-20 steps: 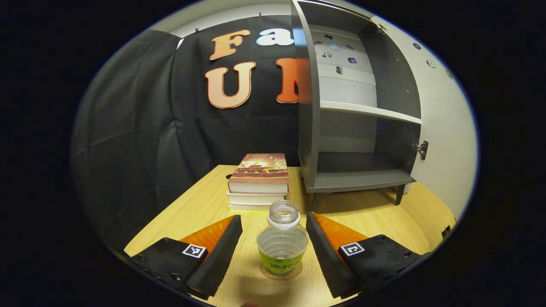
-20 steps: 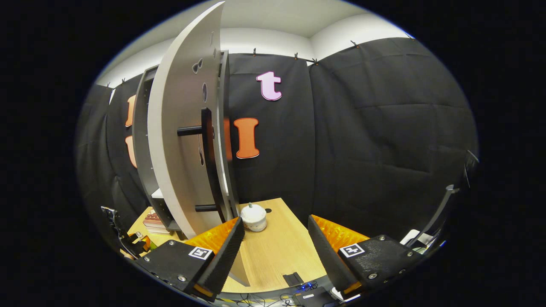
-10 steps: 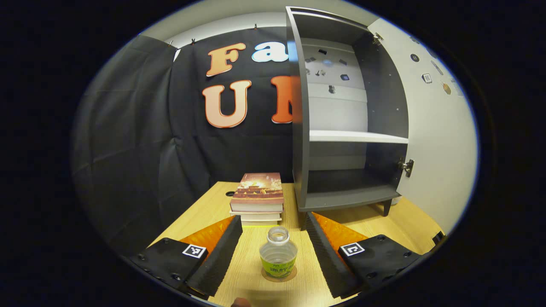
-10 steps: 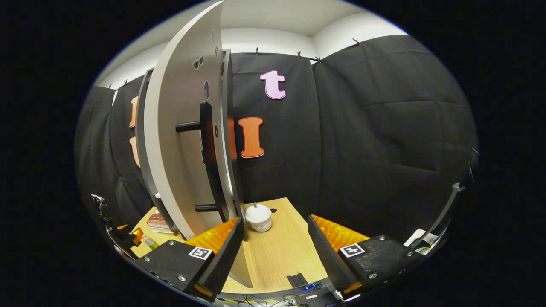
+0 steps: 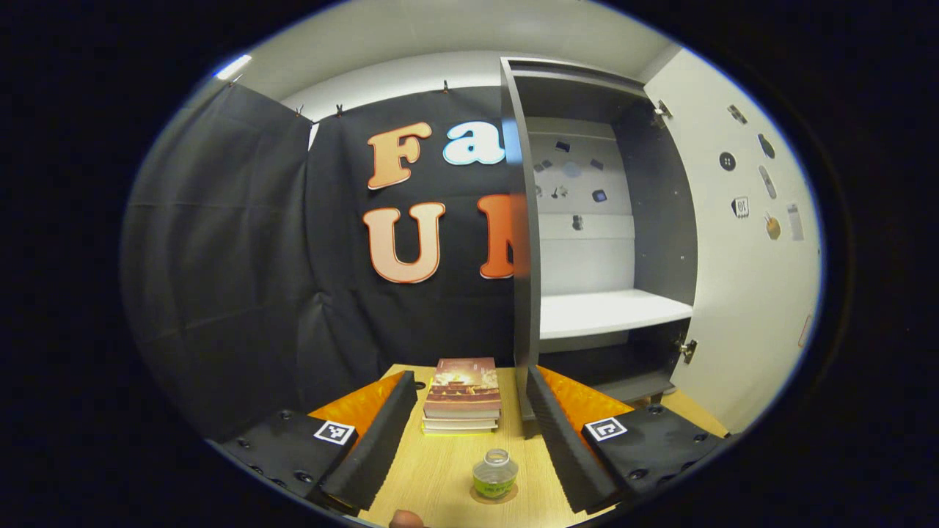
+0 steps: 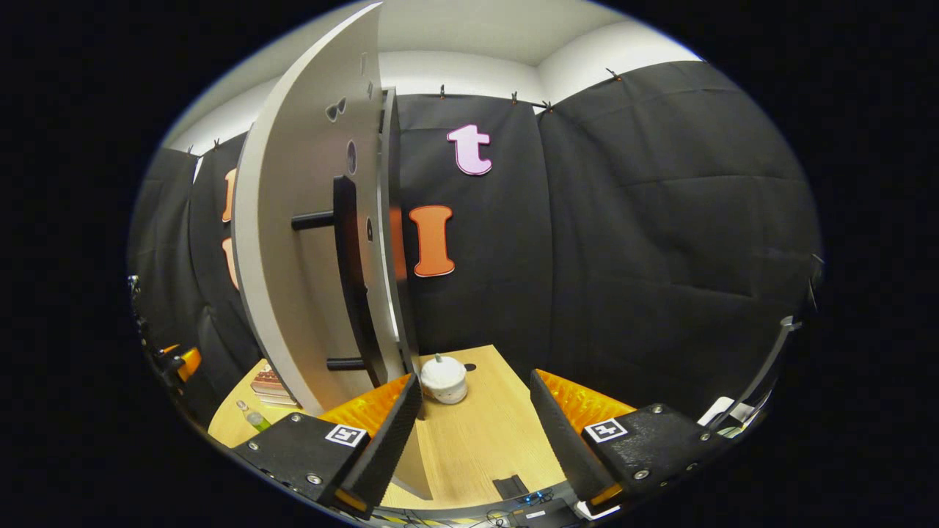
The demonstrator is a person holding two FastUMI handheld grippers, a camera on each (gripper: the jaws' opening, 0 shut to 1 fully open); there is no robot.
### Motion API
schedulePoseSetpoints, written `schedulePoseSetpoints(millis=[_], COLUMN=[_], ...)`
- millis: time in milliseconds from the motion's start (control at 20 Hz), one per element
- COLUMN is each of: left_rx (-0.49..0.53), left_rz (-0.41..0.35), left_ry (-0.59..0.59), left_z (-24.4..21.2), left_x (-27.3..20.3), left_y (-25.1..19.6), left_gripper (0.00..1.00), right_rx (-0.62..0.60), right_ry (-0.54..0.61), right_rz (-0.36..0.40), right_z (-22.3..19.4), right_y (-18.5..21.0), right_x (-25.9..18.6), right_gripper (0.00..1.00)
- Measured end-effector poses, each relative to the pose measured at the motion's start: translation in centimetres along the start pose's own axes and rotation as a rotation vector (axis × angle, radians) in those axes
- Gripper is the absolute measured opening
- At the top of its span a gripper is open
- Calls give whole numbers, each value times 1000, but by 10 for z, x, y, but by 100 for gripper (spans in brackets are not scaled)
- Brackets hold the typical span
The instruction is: Open the cabinet door with the right hand, grasp the bottle in the cabinet with the left hand and place it on the coaster, then close the cabinet door with the right hand.
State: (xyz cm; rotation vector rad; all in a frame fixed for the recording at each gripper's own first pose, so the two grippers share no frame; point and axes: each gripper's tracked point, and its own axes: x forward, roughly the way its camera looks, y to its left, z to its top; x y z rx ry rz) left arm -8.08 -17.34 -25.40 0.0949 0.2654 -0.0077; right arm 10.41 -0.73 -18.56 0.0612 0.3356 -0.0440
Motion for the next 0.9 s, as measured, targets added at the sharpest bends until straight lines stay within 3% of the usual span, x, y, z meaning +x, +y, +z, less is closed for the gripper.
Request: schedulePoseSetpoints(millis=[300, 350, 400, 450, 500, 550, 600, 850, 900], left_rx=[16, 18, 13, 1, -14, -30, -44, -62, -59], left_rz=[51, 56, 58, 57, 55, 54, 54, 70, 77], left_ry=[-31, -31, -36, -39, -37, -30, -28, -63, -68], left_z=[61, 67, 73, 78, 82, 83, 88, 118, 121], left_x=[-28, -34, -40, -43, -46, -50, -53, -67, -68], left_y=[25, 28, 34, 31, 32, 33, 35, 54, 57], left_gripper=[98, 98, 98, 98, 98, 98, 98, 98, 97], right_rx=[19, 18, 19, 20, 21, 23, 22, 15, 16], right_ry=[-1, 0, 3, 4, 6, 7, 8, 11, 13], right_rz=[12, 14, 17, 23, 29, 35, 41, 85, 96], right_z=[3, 4, 3, 3, 2, 2, 2, -1, -1], right_y=[8, 9, 11, 13, 16, 18, 21, 37, 42], right_x=[2, 1, 1, 1, 0, -1, -1, -4, -5], right_gripper=[99, 91, 90, 99, 89, 99, 89, 89, 80])
